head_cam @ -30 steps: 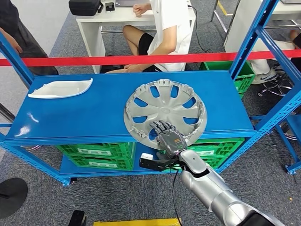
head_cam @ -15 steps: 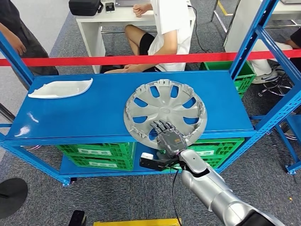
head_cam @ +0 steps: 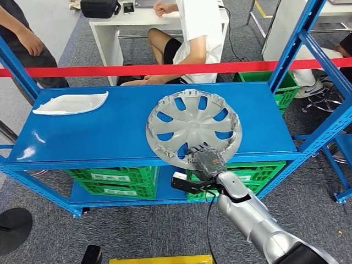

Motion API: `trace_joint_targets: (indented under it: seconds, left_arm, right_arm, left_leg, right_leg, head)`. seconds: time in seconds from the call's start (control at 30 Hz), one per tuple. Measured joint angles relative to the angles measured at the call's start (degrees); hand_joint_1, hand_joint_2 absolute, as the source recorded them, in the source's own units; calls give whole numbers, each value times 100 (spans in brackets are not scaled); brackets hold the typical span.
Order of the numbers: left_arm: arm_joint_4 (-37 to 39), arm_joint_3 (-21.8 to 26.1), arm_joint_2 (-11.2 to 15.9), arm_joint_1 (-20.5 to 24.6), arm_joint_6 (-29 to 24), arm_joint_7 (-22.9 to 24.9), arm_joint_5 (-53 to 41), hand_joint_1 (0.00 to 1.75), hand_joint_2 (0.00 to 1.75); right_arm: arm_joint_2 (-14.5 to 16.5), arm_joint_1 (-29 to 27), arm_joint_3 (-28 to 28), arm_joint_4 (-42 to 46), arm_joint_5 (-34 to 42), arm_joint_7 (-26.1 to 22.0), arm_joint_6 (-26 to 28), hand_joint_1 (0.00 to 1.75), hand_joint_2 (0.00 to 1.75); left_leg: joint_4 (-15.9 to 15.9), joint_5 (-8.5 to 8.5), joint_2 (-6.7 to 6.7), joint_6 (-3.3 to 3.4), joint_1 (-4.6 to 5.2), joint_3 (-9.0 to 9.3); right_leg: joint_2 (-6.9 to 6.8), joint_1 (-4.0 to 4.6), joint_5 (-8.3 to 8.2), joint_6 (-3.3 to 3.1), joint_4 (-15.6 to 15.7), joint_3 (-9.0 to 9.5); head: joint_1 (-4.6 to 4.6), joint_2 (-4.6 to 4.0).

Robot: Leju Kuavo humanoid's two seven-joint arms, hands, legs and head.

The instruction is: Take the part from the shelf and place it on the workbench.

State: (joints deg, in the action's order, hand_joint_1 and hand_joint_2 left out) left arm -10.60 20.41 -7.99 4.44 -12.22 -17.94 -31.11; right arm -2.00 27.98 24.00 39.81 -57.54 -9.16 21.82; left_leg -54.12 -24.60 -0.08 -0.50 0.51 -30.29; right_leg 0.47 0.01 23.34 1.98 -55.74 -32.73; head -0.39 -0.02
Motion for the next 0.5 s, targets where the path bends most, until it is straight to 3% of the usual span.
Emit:
trace_joint_targets:
  seconds: [0.5]
  left_arm:
    - [0,0,-1,-5,0,0,-10,0,0]
  right_arm:
    - [-21,60,-9,-8,-23,-15,26,175,175]
  left_leg:
    - [0,0,0,0,0,3]
  right_leg:
    - [0,0,0,0,0,3]
  head:
    - [1,0]
